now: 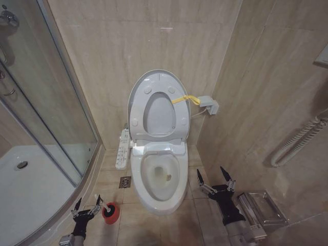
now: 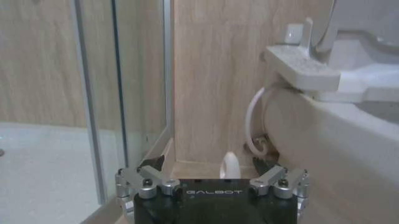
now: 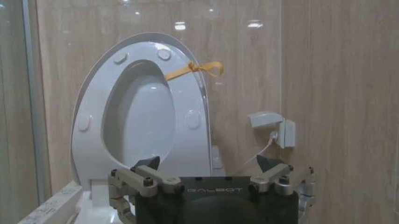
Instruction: Open the toilet lid, clean the toilet bowl with a toilet brush, close the toilet lid, and flush.
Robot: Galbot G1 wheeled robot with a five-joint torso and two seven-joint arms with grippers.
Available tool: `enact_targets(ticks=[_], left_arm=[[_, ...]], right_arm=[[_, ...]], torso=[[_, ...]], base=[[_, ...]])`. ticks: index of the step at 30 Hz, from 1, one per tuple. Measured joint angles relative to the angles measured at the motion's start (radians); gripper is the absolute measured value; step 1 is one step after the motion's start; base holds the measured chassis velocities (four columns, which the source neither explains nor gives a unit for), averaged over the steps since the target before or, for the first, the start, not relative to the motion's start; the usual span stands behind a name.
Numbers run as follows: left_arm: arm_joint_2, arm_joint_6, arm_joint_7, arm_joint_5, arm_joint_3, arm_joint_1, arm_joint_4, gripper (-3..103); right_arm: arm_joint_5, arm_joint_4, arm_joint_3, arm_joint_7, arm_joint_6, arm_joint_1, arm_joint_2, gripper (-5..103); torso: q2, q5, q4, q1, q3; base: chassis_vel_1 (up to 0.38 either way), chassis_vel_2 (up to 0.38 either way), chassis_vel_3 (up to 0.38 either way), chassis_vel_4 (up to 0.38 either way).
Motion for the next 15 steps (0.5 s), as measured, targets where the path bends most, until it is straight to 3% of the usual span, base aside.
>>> enact_targets(ticks=[15], left_arm=[[0.035,-0.017,0.028,0.009,0.069,-0.132,0.186,95]], right_arm=[[0.000,0.000,0.000,0.000,0.000,0.000,0.000,100]], torso=[[0.000,0.0001,-0.0001,0.000,0.000]], base=[[0.000,0.000,0.000,0.000]])
